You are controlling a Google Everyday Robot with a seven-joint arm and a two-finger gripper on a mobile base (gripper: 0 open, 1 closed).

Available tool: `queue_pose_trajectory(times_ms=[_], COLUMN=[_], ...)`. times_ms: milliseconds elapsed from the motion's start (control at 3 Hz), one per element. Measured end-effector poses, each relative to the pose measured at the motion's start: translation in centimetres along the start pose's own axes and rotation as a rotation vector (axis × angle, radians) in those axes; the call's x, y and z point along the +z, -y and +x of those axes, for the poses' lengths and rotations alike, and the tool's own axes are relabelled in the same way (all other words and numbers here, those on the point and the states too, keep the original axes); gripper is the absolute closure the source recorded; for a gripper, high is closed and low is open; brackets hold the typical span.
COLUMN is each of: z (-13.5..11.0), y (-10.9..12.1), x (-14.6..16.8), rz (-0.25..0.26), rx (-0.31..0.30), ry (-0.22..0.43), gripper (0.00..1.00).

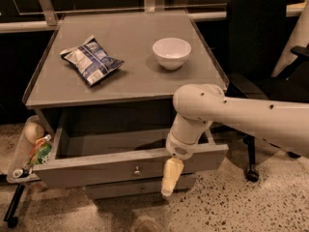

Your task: Open top drawer

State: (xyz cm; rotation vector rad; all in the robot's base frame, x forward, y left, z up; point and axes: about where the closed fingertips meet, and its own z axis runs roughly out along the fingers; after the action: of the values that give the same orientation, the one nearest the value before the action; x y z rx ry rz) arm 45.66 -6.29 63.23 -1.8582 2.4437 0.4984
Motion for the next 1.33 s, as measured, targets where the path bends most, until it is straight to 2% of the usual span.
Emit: queue_pose_trajectory(times_ms=[333,667,1000,1333], z=[1.0,1.6,2.3,5.3], y=[-1.5,-4.3,-5.5,-10.3], x=[0.3,-0.6,-0.4,0.2], rz=[-0.010,-0.008,-0.017,-0.056], rx=[0.029,0.089,0.112,0.184], ry=[-0.002,0.030,0.027,0.007], gripper=[0.00,0.00,0.00,0.00])
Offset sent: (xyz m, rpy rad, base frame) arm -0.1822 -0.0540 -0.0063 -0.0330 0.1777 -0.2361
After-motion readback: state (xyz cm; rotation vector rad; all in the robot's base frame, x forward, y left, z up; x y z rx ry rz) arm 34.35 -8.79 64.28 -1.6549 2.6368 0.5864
